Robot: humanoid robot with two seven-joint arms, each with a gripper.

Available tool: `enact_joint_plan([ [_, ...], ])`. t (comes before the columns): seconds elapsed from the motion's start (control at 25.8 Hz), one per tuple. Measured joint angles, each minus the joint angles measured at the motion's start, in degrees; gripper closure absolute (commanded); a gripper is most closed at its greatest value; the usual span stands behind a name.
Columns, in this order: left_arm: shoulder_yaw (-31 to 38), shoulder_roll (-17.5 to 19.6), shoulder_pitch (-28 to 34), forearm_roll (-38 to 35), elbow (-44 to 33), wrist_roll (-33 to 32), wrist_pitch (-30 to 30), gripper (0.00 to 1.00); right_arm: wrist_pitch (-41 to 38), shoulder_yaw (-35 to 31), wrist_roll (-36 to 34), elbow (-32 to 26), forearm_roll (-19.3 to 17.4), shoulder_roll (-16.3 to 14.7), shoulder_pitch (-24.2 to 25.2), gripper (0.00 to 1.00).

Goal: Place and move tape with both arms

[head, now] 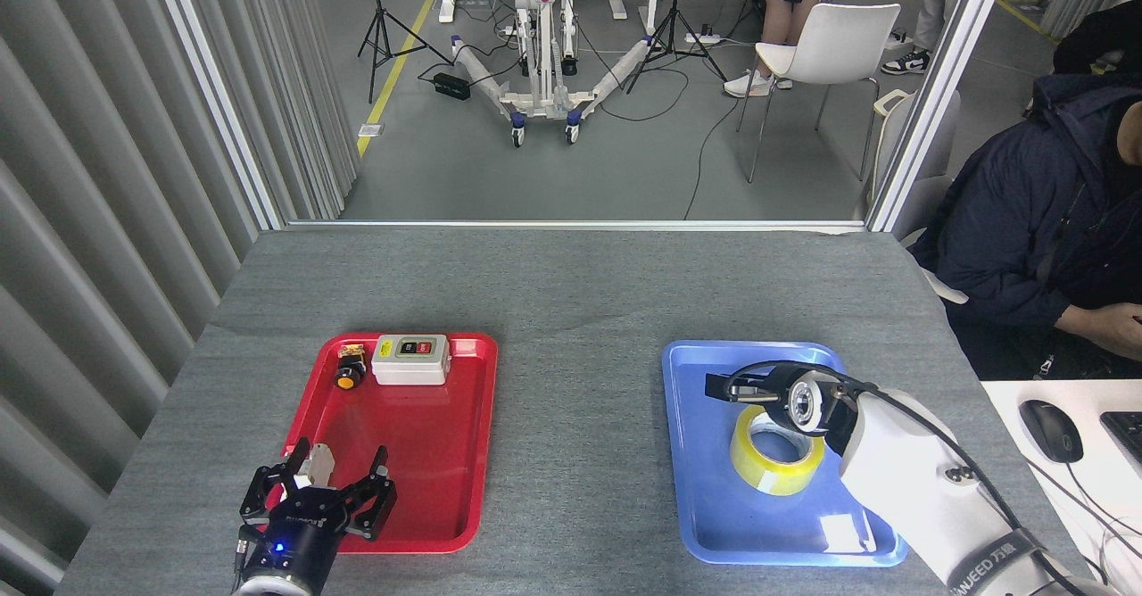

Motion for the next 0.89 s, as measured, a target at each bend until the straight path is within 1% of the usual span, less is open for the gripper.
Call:
enact_joint_plan([
  [0.12, -0.09, -0.27, -0.43, 0.39, 0.12, 0.0, -0.71, 0.0, -1.59, -3.89, -4.58, -2.19, 5.97, -0.5, 1.77, 0.02],
  [0.19, -0.17, -0.46, -0.6, 0.48, 0.06, 0.0, -0.8, 0.0, -1.82, -5.41, -9.64, -3.95, 10.6, -1.24, 3.42, 0.02],
  [0.27, -0.23, -0.61, -0.8, 0.53, -0.06, 0.0, -0.89, 0.0, -1.97, -7.26, -16.35, -6.13, 15.63, -1.87, 5.19, 0.02],
  [0.43, -0.43, -1.17, -1.03, 0.57, 0.06, -0.02, -0.48, 0.0, -1.98, -12.46, -27.35, -12.12, 25.25, -2.34, 11.6, 0.01],
  [0.5, -0.51, -1.87, -1.03, 0.56, 0.15, -0.07, -0.42, 0.0, -1.98, -14.76, -31.45, -15.6, 28.18, -2.57, 15.22, 0.0],
  [0.58, -0.52, -2.46, -1.05, 0.55, 0.14, -0.07, -0.21, 0.0, -2.19, -17.47, -34.58, -18.96, 29.68, -2.72, 18.62, 0.0],
  [0.66, -0.53, -2.99, -1.02, 0.54, -0.11, -0.07, -0.21, 0.0, -3.5, -20.31, -36.13, -22.02, 30.34, -2.68, 21.56, 0.0],
  [0.74, -0.51, -3.32, -0.93, 0.54, -0.32, -0.07, -0.23, 0.0, -6.28, -24.45, -36.92, -25.16, 30.72, -2.39, 25.95, 0.0],
  [0.89, -0.4, -3.5, -0.69, 0.74, -0.69, -0.08, -0.32, 0.0, -12.36, -32.63, -38.13, -28.54, 31.2, -1.22, 32.5, 0.0],
])
